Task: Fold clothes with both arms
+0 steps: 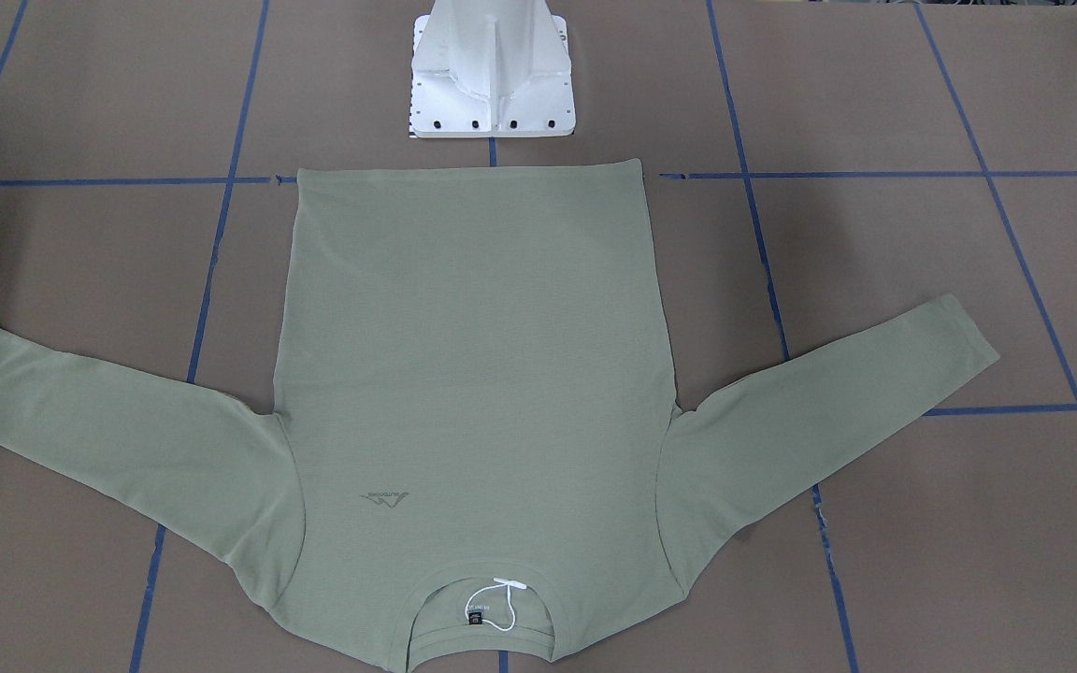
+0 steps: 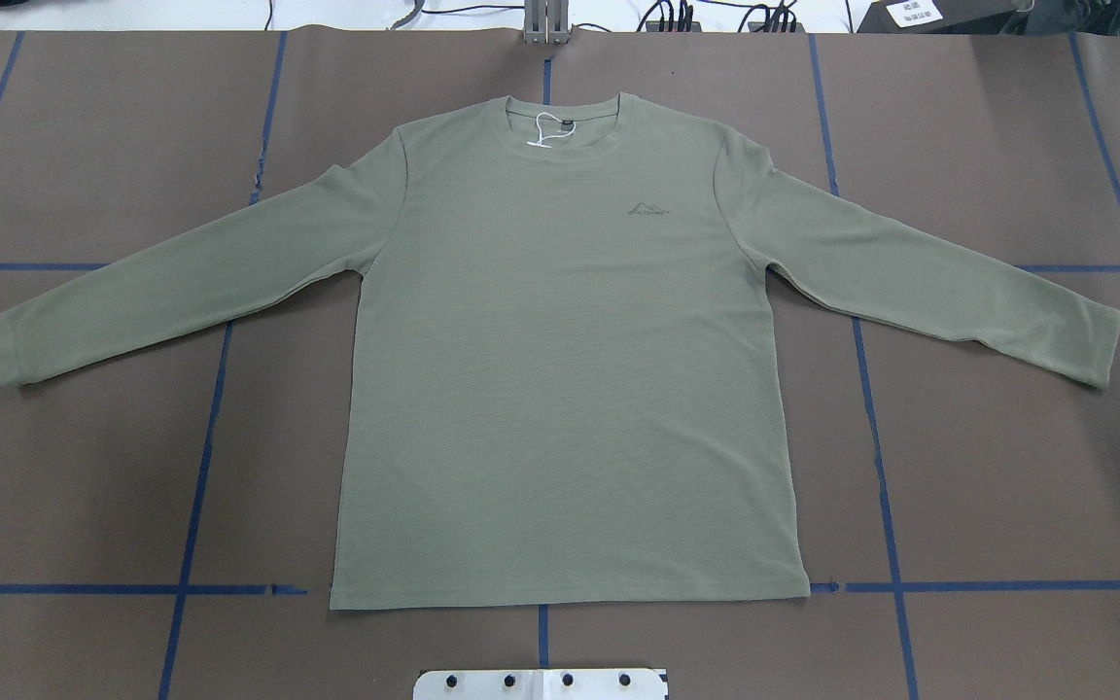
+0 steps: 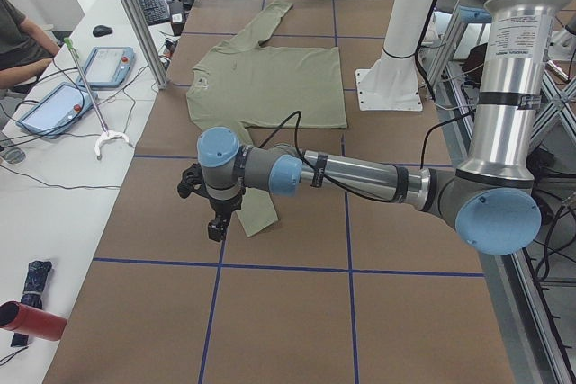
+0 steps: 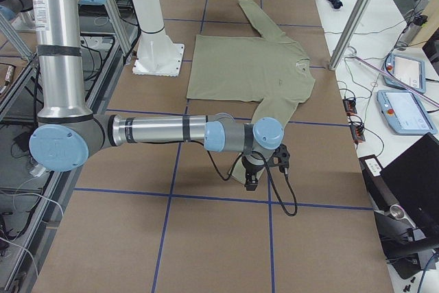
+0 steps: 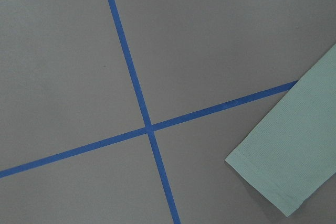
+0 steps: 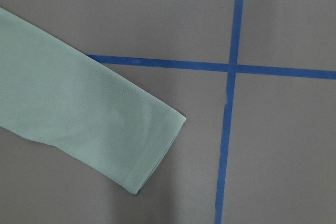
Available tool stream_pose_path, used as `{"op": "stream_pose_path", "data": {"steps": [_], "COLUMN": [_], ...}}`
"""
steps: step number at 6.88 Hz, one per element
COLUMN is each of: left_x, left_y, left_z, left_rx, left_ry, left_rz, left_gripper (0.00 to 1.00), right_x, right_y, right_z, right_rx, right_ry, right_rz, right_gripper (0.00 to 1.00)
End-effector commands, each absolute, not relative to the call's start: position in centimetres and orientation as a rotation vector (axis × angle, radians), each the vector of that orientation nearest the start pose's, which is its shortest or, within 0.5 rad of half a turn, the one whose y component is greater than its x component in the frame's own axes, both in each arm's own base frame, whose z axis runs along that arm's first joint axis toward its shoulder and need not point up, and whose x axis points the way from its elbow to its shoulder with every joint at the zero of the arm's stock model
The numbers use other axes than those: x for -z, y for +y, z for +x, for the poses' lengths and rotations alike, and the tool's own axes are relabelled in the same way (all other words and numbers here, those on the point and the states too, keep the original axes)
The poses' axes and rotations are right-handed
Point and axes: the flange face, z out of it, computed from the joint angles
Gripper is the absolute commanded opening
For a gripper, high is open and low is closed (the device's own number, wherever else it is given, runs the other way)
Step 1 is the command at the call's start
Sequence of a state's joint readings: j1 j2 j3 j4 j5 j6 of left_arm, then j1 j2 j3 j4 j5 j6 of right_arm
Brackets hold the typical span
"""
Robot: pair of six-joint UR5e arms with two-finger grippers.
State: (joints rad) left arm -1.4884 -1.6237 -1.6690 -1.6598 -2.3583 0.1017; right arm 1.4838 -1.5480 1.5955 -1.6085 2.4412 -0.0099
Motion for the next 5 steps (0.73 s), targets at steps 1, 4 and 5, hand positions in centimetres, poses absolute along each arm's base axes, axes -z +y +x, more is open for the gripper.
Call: {"op": "stream_pose_path", "data": {"steps": [1,4,5], "left_x": [-56.4,-56.0,-55.6], "left_y": [-52.5,-52.4,-52.2], "left_z": [-1.7,-1.4,-1.3], "left_rx": [-0.288,-0.294,-0.299], "left_ry": [0.817,0.861,0.873], "left_rz": [0.279,0.281,0.288], "left_gripper": [1.0,1.0,1.0], "right_x": [-67.2,-68.0,-68.6], "right_y": [-51.2,-52.5,-53.2], "right_z": [0.6,-5.7,-7.0], "right_rx": [0.115,0.022,0.034], "right_ry": [-0.893,-0.906,-0.9], "right_rz": [0.059,-0.012,-0.03], "right_gripper": [1.0,0.97,0.97]}}
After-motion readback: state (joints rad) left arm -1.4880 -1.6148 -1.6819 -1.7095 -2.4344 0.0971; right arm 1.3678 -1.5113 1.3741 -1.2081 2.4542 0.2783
